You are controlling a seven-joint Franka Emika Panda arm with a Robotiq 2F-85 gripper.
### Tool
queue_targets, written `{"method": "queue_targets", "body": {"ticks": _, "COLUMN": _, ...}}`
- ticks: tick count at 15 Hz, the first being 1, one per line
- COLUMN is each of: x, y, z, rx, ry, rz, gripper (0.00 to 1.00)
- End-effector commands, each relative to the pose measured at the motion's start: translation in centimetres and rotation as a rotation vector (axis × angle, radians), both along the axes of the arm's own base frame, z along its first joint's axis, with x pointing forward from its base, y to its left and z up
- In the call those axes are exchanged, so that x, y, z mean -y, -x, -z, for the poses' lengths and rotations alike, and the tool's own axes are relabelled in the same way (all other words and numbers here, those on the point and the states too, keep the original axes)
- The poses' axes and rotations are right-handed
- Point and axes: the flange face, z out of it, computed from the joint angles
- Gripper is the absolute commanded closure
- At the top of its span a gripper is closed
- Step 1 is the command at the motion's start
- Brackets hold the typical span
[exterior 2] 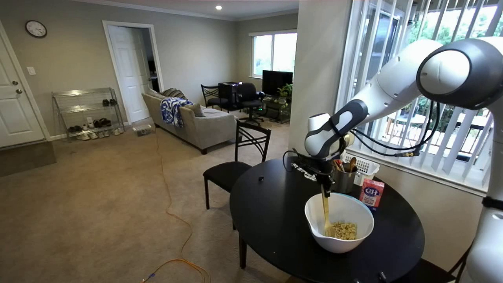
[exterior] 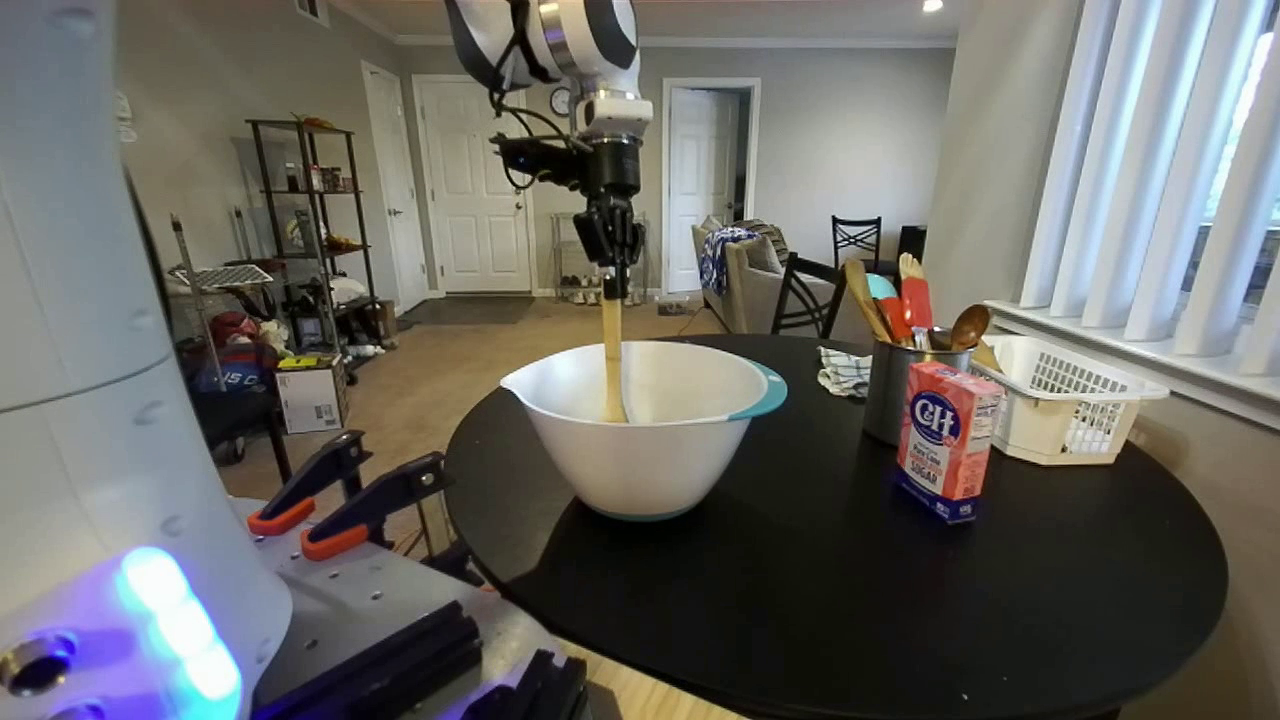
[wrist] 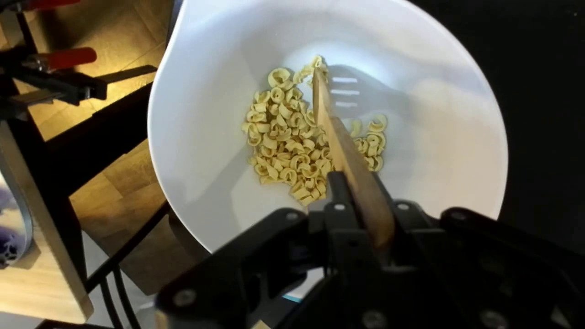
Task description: Use the wooden spoon to stir the contents in the white bowl.
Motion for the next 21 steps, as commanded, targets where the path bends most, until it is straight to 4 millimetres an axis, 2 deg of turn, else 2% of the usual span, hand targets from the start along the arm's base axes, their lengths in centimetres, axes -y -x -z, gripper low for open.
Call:
{"method": "queue_targets", "body": {"ticks": 1, "x": 0.3, "y": 2.5, "z": 0.2, "rx": 0.080, "ry": 0.018, "rz": 0.167, "gripper": 0.94}}
{"method": "queue_targets", "body": {"ticks": 5, "x": 0.0, "y": 4.2, "z": 0.5, "rx": 0.116, "ry": 0.082, "rz": 0.308, "gripper": 0.95}}
{"method": "queue_targets", "body": {"ticks": 12, "x": -0.2, "y": 6.5, "z": 0.9, "rx": 0.089, "ry": 0.207, "rz": 0.443, "gripper": 0.95}}
{"method": "queue_targets", "body": {"ticks": 18, "x": -0.7, "y": 6.5, "z": 1.2, "rx": 0.101, "ry": 0.266, "rz": 0.518, "gripper": 0.95}}
{"method": "queue_targets", "body": {"ticks": 21, "x": -1.1, "y": 6.1, "z": 1.3, "rx": 0.134, "ry": 0.350, "rz": 0.475, "gripper": 0.95}}
